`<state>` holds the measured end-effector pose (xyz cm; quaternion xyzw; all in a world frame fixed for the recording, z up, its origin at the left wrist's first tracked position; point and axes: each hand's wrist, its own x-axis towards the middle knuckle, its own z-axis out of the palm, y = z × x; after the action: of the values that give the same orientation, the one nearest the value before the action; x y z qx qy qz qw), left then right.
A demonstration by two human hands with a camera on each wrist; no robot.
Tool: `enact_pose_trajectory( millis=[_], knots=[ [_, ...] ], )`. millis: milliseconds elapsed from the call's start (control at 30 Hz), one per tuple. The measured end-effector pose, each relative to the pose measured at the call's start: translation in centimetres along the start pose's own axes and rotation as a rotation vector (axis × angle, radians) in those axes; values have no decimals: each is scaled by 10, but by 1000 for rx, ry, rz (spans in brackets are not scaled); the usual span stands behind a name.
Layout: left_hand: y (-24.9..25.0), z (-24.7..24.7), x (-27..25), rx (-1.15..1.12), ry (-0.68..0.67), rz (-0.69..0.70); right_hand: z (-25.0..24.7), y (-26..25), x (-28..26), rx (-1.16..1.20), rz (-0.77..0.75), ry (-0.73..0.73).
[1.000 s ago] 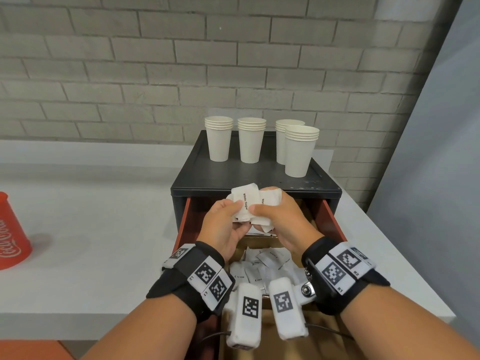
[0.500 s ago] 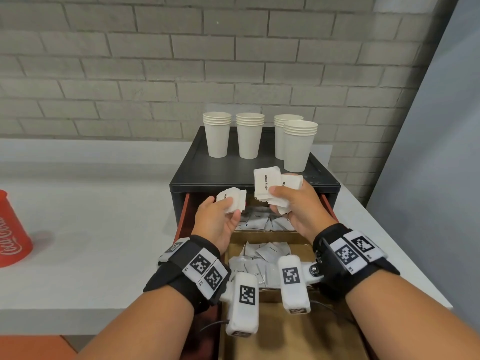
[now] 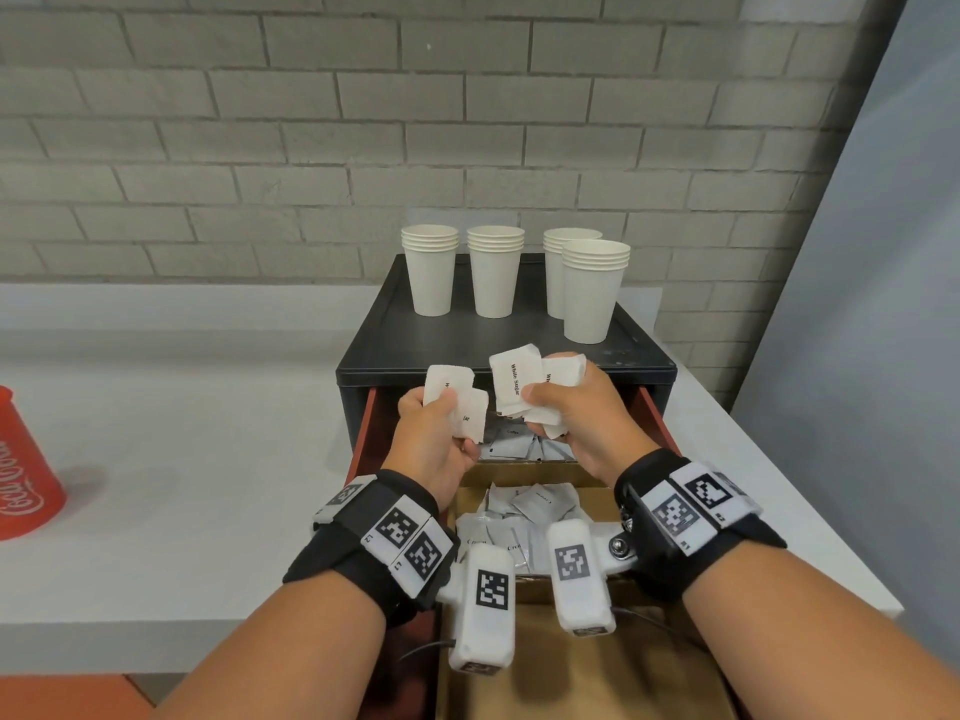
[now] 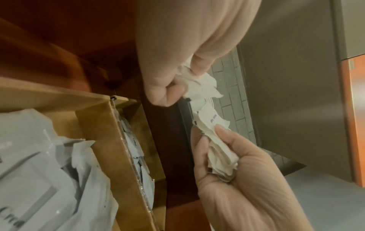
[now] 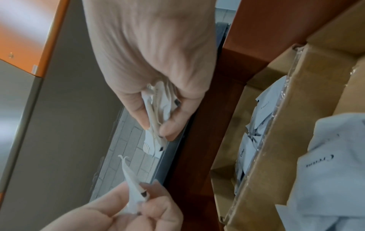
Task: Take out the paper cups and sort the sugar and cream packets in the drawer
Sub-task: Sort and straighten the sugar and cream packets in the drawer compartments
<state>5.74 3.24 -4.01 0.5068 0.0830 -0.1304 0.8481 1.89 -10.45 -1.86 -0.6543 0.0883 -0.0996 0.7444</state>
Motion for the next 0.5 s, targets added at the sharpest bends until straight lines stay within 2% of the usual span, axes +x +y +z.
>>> enact_pose_trajectory(
  millis=[100, 267, 433, 500],
  knots=[
    [-1, -1, 0, -3, 2, -29, 4, 2, -1, -20, 6, -41],
    [-3, -5, 1, 58, -65, 9, 7, 0, -5, -55, 30, -167],
    [-5, -5, 1, 73, -146, 31, 9, 1, -6, -25, 49, -203],
    [-5, -4, -1, 48, -168, 27, 11, 4, -6, -102, 28, -190]
  ],
)
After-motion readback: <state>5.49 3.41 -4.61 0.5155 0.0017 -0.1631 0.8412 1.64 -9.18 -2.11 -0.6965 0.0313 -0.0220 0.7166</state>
